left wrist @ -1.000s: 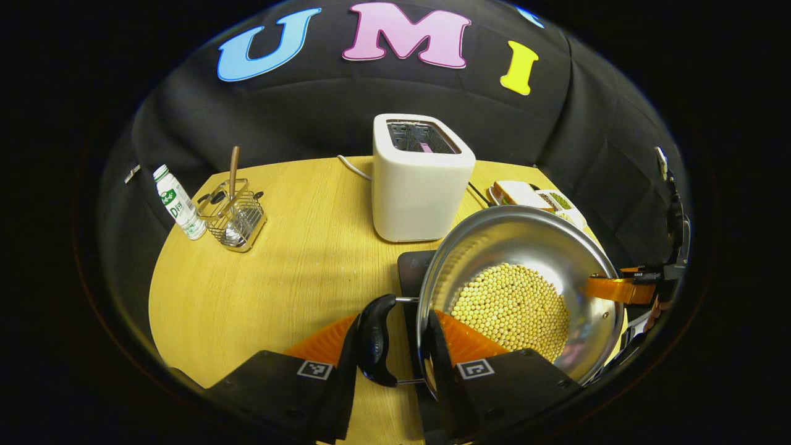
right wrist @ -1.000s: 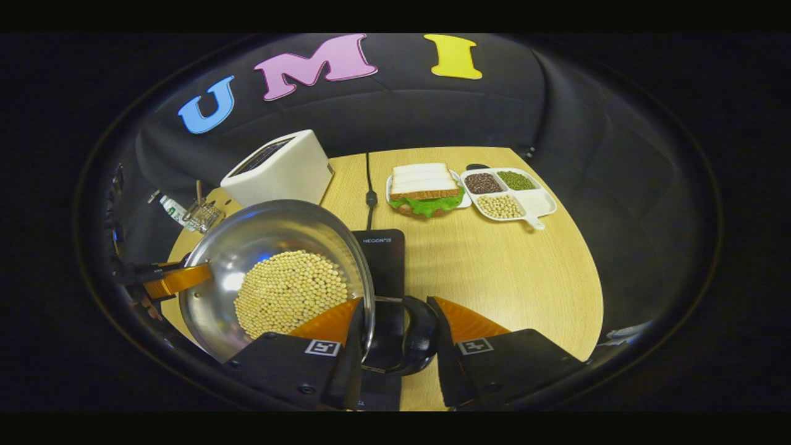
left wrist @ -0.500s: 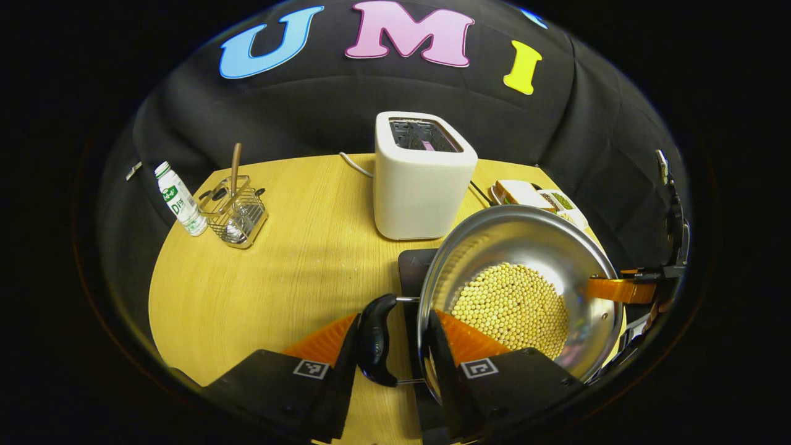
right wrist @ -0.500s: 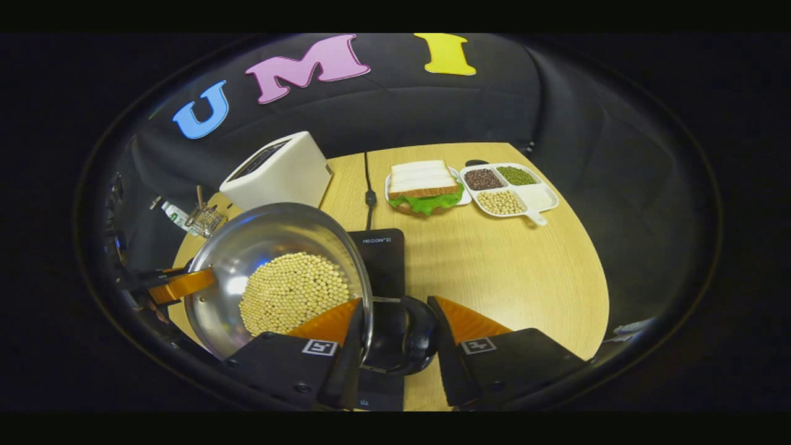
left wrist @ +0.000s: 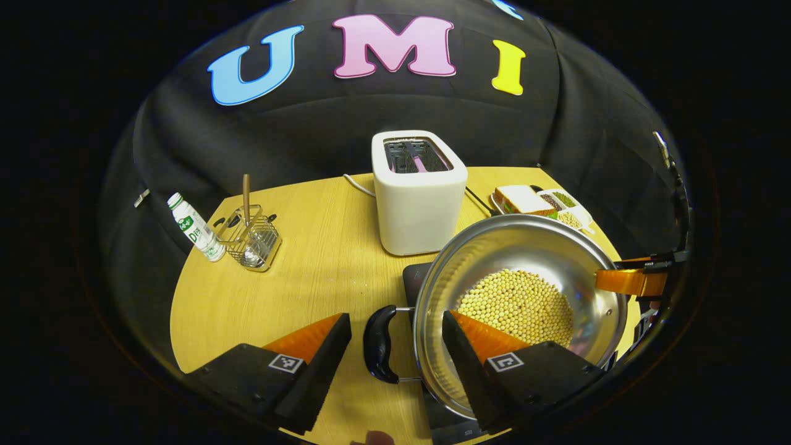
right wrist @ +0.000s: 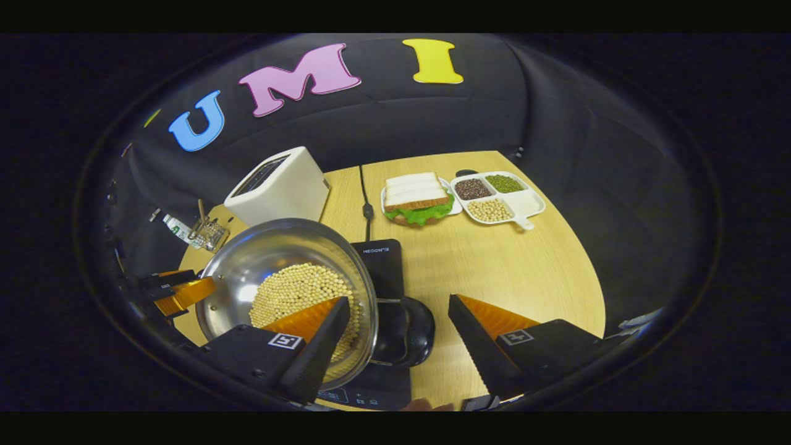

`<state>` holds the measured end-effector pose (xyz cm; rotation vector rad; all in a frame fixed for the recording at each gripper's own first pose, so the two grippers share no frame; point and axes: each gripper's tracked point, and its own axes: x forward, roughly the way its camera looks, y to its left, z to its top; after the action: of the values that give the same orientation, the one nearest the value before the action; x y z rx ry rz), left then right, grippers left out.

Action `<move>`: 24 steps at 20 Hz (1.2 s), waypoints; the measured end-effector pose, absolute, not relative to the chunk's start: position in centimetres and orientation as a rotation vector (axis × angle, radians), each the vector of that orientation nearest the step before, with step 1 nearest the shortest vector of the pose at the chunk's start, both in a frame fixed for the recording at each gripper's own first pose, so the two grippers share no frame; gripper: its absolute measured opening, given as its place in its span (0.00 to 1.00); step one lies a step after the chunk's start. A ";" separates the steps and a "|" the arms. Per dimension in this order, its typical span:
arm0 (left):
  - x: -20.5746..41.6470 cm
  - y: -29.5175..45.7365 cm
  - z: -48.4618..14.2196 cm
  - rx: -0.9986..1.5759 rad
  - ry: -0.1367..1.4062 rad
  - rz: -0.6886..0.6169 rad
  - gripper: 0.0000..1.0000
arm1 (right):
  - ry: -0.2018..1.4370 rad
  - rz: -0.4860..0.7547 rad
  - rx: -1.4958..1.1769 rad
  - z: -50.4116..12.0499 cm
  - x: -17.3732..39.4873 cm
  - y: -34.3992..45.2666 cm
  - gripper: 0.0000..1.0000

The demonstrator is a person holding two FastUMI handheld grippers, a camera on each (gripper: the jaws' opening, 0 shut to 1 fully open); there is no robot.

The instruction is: First push the handle of the pot to place it horizontally, then grasp the pot with both hands and set it on the induction cooktop.

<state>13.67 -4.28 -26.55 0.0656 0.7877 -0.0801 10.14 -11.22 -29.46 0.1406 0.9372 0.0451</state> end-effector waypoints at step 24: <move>6.2 -2.5 -5.9 -0.073 0.253 -0.087 0.94 | 0.316 0.005 0.124 -6.0 6.2 -7.7 0.98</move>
<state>6.17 -2.47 -5.88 -0.0734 0.2525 -0.0871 6.20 -7.73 -5.97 0.1240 0.3161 0.0051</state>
